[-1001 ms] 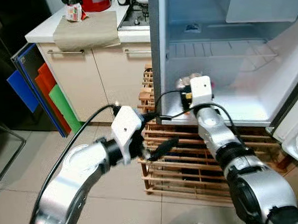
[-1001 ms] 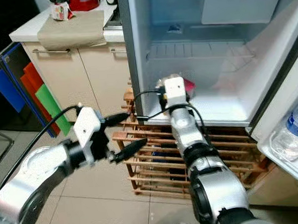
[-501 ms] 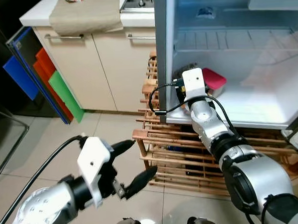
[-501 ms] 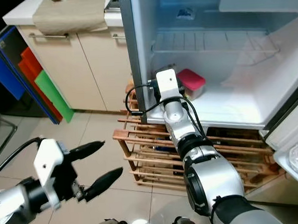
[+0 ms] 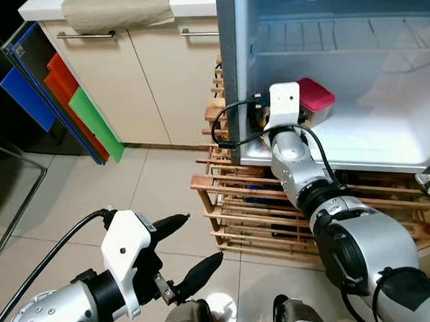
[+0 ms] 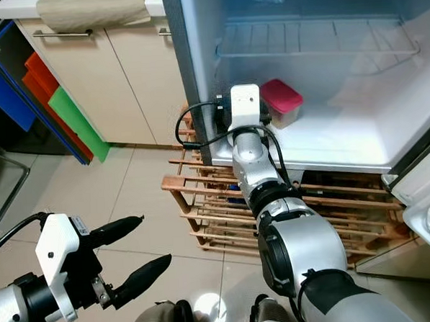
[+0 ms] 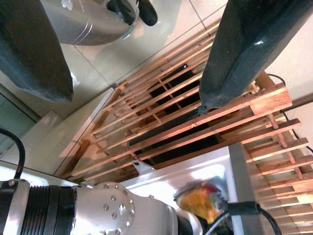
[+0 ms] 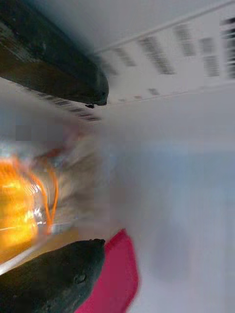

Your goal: Restocking fridge

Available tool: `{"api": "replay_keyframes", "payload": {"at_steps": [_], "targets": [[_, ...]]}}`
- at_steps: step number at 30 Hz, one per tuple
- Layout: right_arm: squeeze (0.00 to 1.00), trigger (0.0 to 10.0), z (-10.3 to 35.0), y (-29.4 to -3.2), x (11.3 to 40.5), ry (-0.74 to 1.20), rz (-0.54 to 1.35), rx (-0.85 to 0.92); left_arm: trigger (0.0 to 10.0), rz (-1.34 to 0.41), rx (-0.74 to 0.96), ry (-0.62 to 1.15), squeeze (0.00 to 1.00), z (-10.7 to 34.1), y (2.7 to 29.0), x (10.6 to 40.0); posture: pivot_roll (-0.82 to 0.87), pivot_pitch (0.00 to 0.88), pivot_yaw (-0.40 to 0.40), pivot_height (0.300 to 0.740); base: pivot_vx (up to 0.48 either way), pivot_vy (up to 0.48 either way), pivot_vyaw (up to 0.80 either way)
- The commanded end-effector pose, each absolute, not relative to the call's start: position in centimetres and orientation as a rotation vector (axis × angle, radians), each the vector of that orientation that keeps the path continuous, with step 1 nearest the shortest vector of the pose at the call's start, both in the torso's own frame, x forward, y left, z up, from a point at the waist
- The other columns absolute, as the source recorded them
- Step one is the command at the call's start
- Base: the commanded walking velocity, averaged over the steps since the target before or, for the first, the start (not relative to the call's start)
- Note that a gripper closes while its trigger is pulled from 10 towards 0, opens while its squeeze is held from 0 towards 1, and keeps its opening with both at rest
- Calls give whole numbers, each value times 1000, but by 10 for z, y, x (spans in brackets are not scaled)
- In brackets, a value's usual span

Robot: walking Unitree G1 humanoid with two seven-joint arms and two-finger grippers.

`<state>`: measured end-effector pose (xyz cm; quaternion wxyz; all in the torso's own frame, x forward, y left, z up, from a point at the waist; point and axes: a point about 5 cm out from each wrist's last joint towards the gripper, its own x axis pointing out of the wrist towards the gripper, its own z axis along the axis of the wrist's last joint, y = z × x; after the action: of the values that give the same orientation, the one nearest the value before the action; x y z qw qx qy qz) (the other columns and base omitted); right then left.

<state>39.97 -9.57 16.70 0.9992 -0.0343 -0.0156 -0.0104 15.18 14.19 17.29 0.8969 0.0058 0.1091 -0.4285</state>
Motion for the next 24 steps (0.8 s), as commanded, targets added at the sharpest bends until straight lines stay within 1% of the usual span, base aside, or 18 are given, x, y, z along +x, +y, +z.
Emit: {"api": "replay_keyframes", "payload": {"at_steps": [1, 3, 8, 9, 10, 13, 15, 16, 18, 19, 21, 22, 23, 24], "targets": [[1000, 10000, 196, -84, 403, -167, 12, -70, 10000, -892, 22, 221, 0, 174, 138, 153, 242, 197, 121, 740, 0, 0, 0], [1000, 10000, 202, -83, 403, -216, 13, -91, 10000, -888, 27, 213, 0, 172, 136, 159, 208, 199, 112, 740, 0, 0, 0], [1000, 10000, 208, -87, 402, -263, 3, -102, 10000, -888, 26, 195, 0, 169, 129, 167, 180, 200, 99, 740, 0, 0, 0], [0, 10000, 207, -91, 398, -298, -4, -105, 10000, -880, 27, 177, 0, 167, 124, 173, 131, 180, 73, 740, 0, 0, 0], [0, 10000, 204, -94, 390, -341, -12, -116, 10000, -866, 33, 158, 0, 166, 120, 178, 111, 158, 62, 740, 0, 0, 0], [0, 10000, 202, -97, 384, -367, -18, -124, 10000, -856, 39, 147, 0, 165, 117, 182, 105, 152, 58, 740, 0, 0, 0], [0, 10000, 181, -109, 354, -359, -41, -119, 10000, -859, 23, 139, 0, 160, 109, 190, 49, 92, 40, 740, 0, 0, 0], [0, 10000, 181, -109, 354, -359, -41, -119, 10000, -859, 23, 139, 0, 160, 109, 190, 49, 92, 40, 740, 0, 0, 0], [0, 10000, 158, -130, 328, -294, -88, -117, 10000, -871, 17, 132, 0, 154, 98, 205, -6, 33, 44, 740, 0, 0, 0], [0, 10000, 158, -130, 328, -294, -88, -117, 10000, -871, 17, 132, 0, 154, 98, 205, -6, 33, 44, 740, 0, 0, 0], [0, 10000, 145, -147, 320, -248, -130, -126, 10000, -866, 19, 125, 0, 150, 92, 220, -32, 0, 48, 740, 0, 0, 0], [0, 10000, 140, -156, 314, -230, -155, -129, 10000, -839, 16, 114, 0, 149, 92, 227, -43, 0, 48, 740, 0, 0, 0], [0, 10000, 140, -156, 314, -230, -155, -129, 10000, -839, 16, 114, 0, 149, 92, 227, -43, 0, 48, 740, 0, 0, 0], [0, 10000, 136, -162, 305, -217, -169, -139, 10000, -794, -3, 110, 0, 149, 94, 233, -46, 0, 50, 740, 0, 0, 0]]}}
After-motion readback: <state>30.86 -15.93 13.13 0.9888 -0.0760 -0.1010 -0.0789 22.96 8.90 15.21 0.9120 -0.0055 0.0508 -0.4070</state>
